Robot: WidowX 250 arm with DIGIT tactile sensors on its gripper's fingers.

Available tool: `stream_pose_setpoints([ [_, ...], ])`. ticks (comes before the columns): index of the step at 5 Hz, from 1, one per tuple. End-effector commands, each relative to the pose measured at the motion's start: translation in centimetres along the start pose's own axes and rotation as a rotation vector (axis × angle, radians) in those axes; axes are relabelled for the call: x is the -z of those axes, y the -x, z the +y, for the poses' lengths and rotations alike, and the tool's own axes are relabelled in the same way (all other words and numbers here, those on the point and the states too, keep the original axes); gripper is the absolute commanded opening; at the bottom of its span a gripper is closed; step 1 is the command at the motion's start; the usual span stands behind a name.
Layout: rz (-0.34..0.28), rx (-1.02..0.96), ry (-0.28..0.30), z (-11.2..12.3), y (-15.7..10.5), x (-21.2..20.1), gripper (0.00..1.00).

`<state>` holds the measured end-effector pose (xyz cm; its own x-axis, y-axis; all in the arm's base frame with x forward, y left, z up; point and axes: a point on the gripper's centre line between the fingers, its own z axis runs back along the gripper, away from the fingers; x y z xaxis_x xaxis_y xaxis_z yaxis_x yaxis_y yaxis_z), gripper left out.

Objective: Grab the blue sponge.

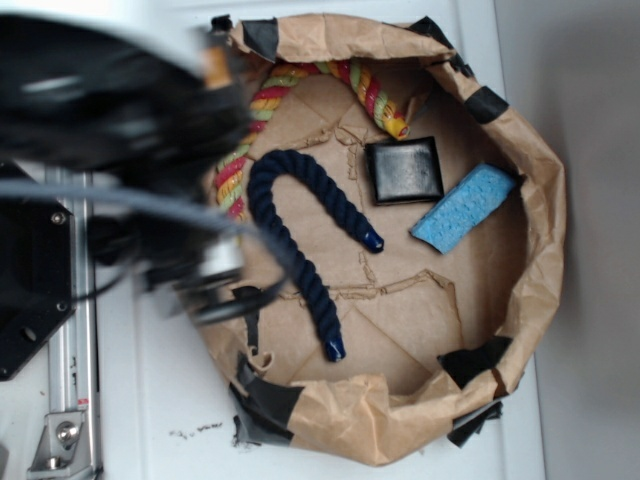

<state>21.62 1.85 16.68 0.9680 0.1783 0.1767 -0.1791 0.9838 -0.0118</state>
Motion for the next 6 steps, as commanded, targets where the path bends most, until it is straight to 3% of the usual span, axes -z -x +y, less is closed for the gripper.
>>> stream_pose_setpoints([
  [1,0.019,-0.133,0.016,-0.6,-8.6,8.0,1.00],
  [2,0.062,-0.099,0.034,-3.4,-11.3,11.1,1.00],
  [3,0.089,-0.026,0.038,-6.1,-11.6,13.3,1.00],
  [4,0.110,-0.001,0.002,-7.1,-10.6,15.0,1.00],
  [5,0.176,0.009,-0.051,-7.9,-8.1,18.1,0.90],
  [6,0.184,0.013,-0.074,-8.1,-6.7,18.3,0.00],
])
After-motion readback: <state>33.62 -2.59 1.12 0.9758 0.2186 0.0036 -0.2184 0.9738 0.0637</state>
